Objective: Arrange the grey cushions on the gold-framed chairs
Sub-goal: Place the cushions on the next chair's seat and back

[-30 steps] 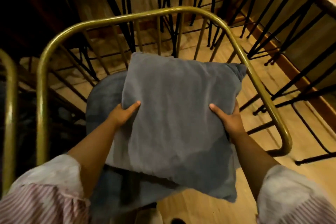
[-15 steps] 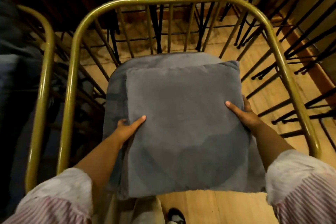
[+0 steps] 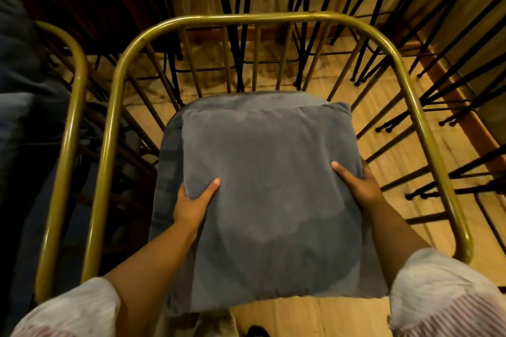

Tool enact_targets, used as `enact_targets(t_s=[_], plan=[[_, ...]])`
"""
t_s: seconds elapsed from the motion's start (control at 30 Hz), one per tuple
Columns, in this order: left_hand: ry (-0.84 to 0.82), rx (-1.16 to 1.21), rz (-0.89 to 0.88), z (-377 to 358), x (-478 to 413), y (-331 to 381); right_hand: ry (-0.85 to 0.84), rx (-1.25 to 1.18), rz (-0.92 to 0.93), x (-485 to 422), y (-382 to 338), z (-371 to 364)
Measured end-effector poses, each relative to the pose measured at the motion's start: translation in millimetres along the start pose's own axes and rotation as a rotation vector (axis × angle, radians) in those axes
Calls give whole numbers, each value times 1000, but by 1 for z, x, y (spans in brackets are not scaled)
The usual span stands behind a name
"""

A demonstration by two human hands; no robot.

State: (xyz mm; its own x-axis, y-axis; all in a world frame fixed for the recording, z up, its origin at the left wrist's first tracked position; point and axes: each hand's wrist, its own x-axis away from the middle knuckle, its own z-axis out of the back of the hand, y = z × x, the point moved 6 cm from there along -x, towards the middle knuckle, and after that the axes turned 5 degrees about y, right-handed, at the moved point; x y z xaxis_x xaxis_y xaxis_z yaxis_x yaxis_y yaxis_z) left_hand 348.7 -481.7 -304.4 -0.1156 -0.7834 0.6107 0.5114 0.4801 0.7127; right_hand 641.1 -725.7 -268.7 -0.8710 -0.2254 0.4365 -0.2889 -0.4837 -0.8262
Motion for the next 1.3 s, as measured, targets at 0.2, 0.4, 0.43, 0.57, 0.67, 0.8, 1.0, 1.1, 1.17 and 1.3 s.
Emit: enact_targets(t_s=[0.2,0.4,0.43,0.57,0.67,0.8,1.0,1.1,1.17,1.3], plan=[[-84,-160,67,-9,-9,-3,95,267,83,1,16,-17],[-192,-211,-16,9,47,19,42,619,-21,44,15,-37],[-208,-198,-47,18,61,24,-15,631,14,59,8,-46],[-208,-212,-174,72,110,43,-258,629,186,125,-36,-92],[-143,-185,-250,131,136,56,-417,615,300,186,-76,-137],[33,-226,-316,226,147,68,-571,588,442,259,-123,-203],[218,-179,-318,378,112,68,-695,507,521,339,-167,-331],[271,-160,-310,448,79,65,-709,447,455,364,-177,-400],[295,-151,-292,495,48,62,-714,385,392,380,-184,-448],[343,-137,-253,573,-20,62,-686,154,167,397,-182,-532]])
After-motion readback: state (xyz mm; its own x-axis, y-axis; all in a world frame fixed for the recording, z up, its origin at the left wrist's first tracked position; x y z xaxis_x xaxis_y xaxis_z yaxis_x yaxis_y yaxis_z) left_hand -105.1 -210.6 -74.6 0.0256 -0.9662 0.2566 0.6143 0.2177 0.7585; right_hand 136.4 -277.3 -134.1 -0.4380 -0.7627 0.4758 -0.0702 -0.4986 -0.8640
